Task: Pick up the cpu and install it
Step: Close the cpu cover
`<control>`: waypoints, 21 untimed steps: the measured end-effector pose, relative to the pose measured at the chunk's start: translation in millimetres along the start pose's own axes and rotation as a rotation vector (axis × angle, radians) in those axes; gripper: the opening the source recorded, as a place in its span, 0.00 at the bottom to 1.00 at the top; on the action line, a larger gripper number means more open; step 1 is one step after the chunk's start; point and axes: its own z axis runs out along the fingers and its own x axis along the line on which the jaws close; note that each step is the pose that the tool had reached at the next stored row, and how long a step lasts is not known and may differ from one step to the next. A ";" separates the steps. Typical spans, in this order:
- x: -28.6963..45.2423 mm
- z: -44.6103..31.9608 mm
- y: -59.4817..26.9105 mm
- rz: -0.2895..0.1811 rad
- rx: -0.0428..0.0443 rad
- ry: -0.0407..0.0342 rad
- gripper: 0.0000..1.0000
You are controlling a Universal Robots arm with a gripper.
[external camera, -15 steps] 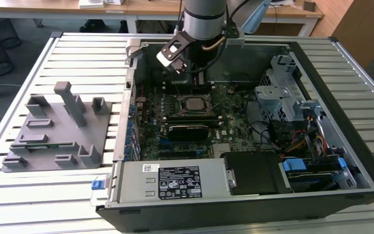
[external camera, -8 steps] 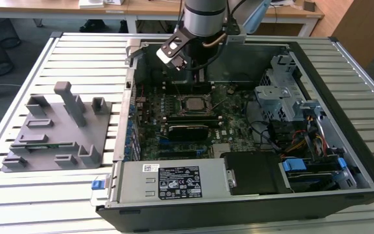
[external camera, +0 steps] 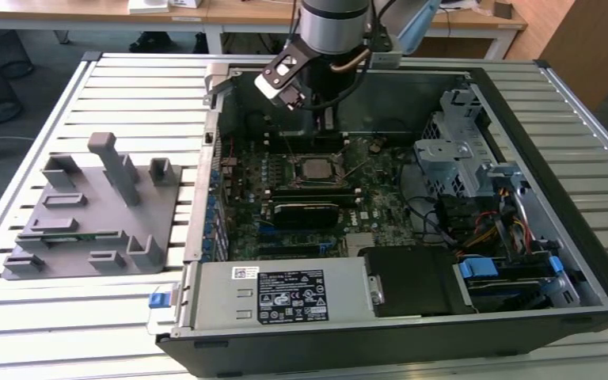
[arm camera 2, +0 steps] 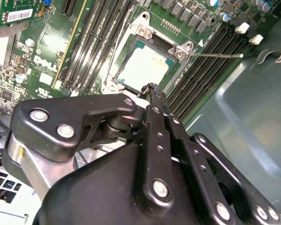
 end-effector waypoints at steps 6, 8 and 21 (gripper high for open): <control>0.1 -0.8 3.8 0.000 0.0002 -0.0003 0.11; 0.1 -2.5 3.8 0.000 0.0001 -0.0002 0.11; 0.4 -9.9 6.4 0.000 0.0001 -0.0002 0.11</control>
